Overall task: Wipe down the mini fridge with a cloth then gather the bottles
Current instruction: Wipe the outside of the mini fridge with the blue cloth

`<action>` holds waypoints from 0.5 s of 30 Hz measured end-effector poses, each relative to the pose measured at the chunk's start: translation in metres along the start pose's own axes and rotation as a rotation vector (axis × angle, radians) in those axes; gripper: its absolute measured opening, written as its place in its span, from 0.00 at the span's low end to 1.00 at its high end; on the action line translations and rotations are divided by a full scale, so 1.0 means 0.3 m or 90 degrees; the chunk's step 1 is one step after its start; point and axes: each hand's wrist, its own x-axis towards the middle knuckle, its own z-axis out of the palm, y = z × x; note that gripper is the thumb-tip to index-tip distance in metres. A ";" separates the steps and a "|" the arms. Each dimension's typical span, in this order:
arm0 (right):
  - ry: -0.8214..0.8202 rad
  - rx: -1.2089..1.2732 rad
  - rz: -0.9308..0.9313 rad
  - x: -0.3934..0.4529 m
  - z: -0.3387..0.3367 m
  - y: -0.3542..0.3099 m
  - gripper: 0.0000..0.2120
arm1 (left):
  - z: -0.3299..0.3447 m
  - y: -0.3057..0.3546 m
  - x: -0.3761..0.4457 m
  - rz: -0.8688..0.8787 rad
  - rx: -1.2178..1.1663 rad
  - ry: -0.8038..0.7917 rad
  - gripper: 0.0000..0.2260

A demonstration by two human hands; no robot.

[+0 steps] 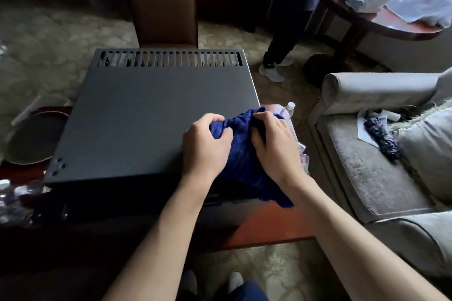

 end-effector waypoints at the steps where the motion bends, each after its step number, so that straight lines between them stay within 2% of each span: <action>1: 0.009 0.006 -0.003 -0.027 -0.006 0.000 0.11 | -0.004 -0.004 -0.029 -0.001 0.000 0.010 0.07; 7: 0.012 0.099 -0.066 -0.101 -0.046 0.038 0.10 | 0.018 -0.014 -0.174 -0.020 -0.013 0.098 0.07; 12: -0.044 0.294 -0.185 -0.106 -0.076 0.121 0.07 | 0.112 -0.005 -0.324 -0.073 -0.053 0.278 0.09; 15: -0.067 0.377 -0.239 -0.129 -0.104 0.196 0.07 | 0.192 -0.007 -0.433 -0.080 -0.116 0.325 0.10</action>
